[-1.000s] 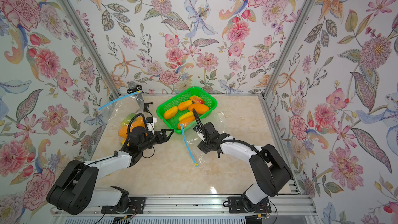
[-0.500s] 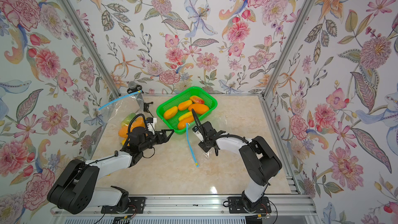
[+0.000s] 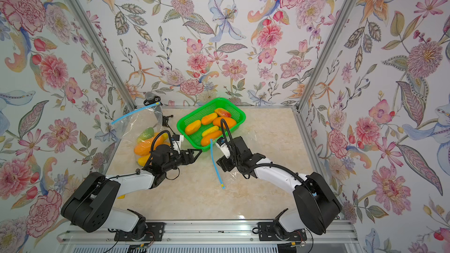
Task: Place the mango in a zip-top bag and seal the zipper
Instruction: Pick up the zipper food storage bag at the center of the board.
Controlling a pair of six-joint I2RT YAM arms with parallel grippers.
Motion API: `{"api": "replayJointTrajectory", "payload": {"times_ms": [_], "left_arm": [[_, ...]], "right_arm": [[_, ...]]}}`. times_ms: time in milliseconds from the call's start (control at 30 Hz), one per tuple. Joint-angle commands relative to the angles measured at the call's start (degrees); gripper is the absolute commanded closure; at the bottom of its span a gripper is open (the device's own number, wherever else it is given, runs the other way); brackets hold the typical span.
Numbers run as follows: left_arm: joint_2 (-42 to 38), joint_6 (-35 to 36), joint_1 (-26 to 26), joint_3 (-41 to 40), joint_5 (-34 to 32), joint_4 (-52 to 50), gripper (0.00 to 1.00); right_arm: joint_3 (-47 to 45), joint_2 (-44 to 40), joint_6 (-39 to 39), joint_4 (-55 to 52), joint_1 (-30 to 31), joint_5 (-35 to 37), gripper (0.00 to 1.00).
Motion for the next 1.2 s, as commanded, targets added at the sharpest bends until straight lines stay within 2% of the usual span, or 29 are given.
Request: {"api": "replayJointTrajectory", "payload": {"times_ms": [0, 133, 267, 400, 500, 633, 767, 833, 1167], "left_arm": [[1.02, -0.18, -0.34, 0.26, -0.93, 1.6, 0.17], [1.05, 0.5, -0.34, 0.53, -0.93, 0.74, 0.16], [1.2, 0.85, -0.34, 0.5, -1.37, 0.41, 0.16], [2.14, 0.48, -0.34, 0.65, -0.84, 1.22, 0.15], [2.61, 0.76, -0.34, 0.68, -0.75, 1.22, 0.15], [3.22, 0.65, -0.34, 0.81, -0.41, 1.63, 0.15], [3.33, 0.48, -0.32, 0.68, -0.18, 1.99, 0.15], [3.33, 0.44, -0.34, 0.74, -0.18, 2.04, 0.15], [3.4, 0.57, -0.36, 0.9, -0.14, 1.99, 0.15]], "right_arm": [[-0.79, 3.45, 3.43, -0.12, 2.69, 4.31, 0.22], [2.08, 8.88, 3.32, -2.85, 4.84, 7.96, 0.22], [3.55, 11.51, 3.15, -3.27, 4.98, 7.47, 0.26], [3.71, 13.04, 2.98, -3.79, 4.15, 6.15, 0.39], [3.27, 13.13, 2.98, -3.52, 3.32, 4.63, 0.54], [2.72, 13.52, 2.88, -3.02, 1.96, 2.32, 0.65], [2.13, 12.95, 3.1, -2.38, 0.71, 0.41, 0.68], [1.88, 12.62, 3.39, -2.26, -0.14, -1.02, 0.74], [1.58, 13.18, 4.98, -1.66, -2.93, -7.41, 0.89]]}}
